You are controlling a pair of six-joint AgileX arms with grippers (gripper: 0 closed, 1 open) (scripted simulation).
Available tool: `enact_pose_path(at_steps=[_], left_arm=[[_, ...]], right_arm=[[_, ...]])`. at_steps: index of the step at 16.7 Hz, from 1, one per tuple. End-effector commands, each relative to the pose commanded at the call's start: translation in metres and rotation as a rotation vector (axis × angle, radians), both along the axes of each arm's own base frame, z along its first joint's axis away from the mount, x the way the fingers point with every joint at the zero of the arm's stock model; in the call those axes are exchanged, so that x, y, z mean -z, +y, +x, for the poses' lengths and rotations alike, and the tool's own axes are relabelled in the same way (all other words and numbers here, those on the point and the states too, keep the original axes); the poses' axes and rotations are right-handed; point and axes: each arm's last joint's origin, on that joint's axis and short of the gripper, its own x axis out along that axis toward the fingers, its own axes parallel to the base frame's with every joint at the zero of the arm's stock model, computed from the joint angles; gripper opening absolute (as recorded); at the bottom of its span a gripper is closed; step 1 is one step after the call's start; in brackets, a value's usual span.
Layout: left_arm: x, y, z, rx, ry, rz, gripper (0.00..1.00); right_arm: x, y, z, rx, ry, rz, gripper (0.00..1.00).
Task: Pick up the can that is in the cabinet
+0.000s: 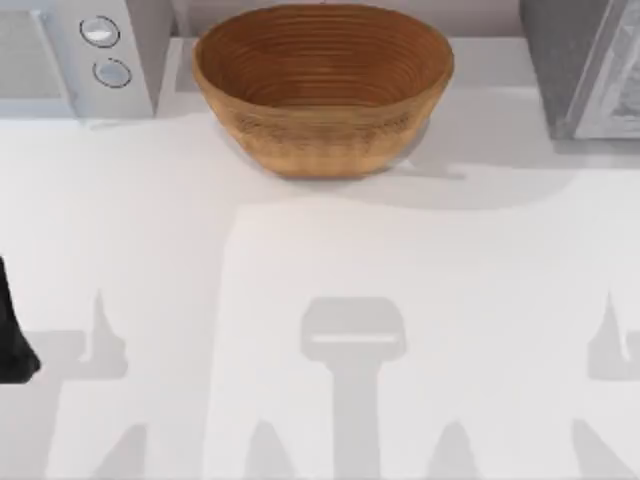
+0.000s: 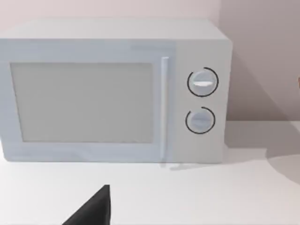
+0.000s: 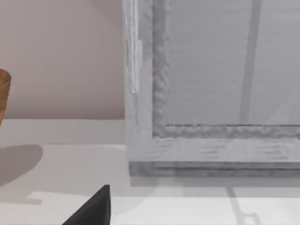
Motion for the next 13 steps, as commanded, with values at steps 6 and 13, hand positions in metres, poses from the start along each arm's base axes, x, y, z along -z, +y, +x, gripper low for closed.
enact_pose_path(at_steps=[6, 13], left_arm=[[0.0, 0.0, 0.0, 0.0, 0.0, 0.0, 1.0], [0.0, 0.0, 0.0, 0.0, 0.0, 0.0, 1.0]], right_arm=[[-0.027, 0.001, 0.0, -0.004, 0.0, 0.001, 1.0], [-0.152, 0.008, 0.02, 0.005, 0.019, -0.002, 1.0]])
